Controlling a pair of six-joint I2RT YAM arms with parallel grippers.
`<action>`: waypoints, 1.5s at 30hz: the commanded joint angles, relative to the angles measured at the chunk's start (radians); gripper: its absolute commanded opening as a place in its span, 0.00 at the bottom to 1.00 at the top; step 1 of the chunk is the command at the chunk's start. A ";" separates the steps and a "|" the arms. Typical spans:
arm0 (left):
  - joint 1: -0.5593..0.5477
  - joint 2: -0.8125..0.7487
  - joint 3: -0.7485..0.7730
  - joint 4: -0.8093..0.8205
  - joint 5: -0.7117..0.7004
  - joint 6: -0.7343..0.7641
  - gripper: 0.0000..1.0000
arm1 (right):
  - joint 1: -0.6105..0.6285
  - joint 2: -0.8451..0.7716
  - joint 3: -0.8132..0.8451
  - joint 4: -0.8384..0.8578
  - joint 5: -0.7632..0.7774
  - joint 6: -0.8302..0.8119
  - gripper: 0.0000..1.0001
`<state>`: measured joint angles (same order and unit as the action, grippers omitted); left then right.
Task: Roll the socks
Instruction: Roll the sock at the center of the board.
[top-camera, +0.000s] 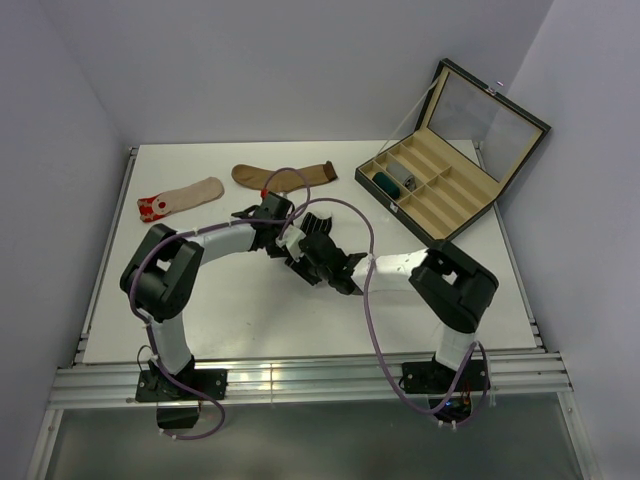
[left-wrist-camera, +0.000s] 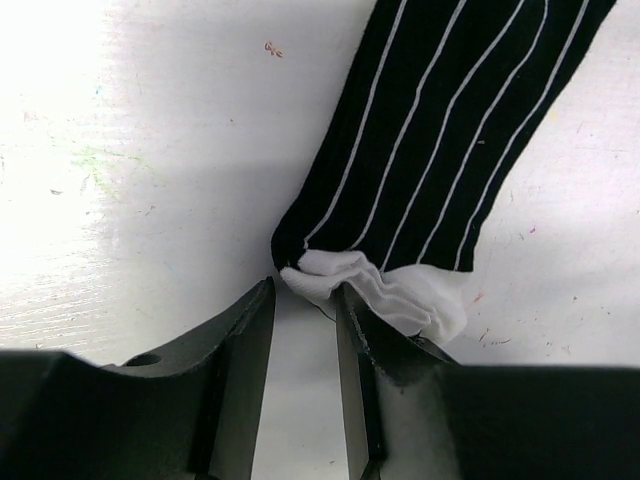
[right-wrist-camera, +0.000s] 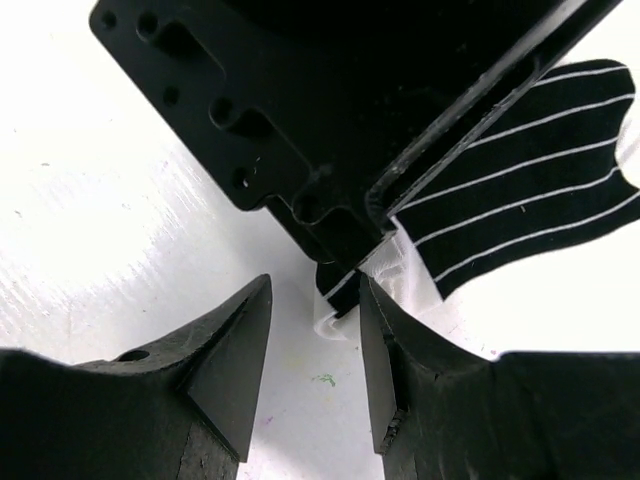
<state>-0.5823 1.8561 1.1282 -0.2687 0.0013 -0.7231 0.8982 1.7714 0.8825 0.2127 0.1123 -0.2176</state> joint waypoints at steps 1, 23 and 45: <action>-0.008 0.054 -0.018 -0.113 -0.037 0.037 0.38 | 0.005 -0.020 0.027 -0.006 0.012 -0.039 0.48; 0.045 -0.038 -0.056 -0.077 -0.046 -0.001 0.41 | -0.033 0.079 0.193 -0.392 -0.334 0.159 0.00; 0.064 -0.416 -0.396 0.109 -0.011 -0.374 0.75 | -0.350 0.296 -0.013 0.356 -1.146 1.013 0.00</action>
<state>-0.5220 1.4750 0.7525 -0.2470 -0.0242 -1.0080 0.5613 2.0212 0.9184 0.3359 -0.9463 0.6163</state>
